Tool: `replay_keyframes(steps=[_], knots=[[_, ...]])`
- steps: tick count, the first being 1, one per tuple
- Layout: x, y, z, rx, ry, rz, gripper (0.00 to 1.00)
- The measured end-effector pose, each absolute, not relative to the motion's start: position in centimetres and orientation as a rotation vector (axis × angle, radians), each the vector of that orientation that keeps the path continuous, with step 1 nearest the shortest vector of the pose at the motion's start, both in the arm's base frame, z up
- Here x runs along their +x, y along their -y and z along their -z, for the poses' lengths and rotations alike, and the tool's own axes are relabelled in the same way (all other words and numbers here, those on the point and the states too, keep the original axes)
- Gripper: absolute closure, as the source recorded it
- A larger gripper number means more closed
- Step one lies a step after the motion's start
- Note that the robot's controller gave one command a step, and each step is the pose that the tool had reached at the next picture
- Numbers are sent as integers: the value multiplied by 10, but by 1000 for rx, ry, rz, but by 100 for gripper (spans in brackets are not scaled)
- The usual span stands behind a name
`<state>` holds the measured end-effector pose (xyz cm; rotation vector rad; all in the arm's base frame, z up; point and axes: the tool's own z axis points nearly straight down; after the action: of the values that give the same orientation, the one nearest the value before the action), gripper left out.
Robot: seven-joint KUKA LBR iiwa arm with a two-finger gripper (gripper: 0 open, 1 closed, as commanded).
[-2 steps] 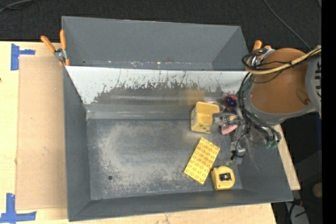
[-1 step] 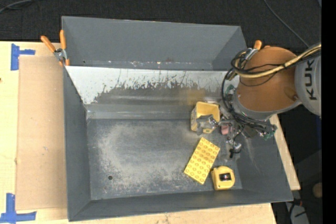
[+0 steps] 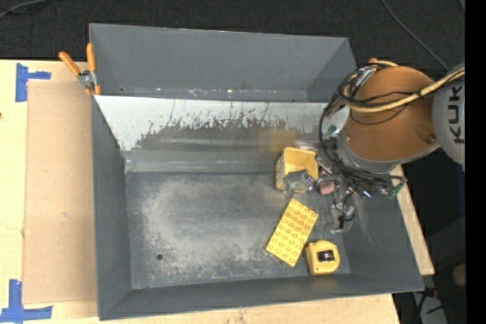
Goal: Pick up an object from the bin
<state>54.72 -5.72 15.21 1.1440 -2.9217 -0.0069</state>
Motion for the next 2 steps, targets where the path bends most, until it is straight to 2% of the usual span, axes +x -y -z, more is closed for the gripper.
replay_keyframes(steps=[1,2], knots=[[559,63,-86,1597,2706,4,0],[563,61,-70,1646,2680,4,100]])
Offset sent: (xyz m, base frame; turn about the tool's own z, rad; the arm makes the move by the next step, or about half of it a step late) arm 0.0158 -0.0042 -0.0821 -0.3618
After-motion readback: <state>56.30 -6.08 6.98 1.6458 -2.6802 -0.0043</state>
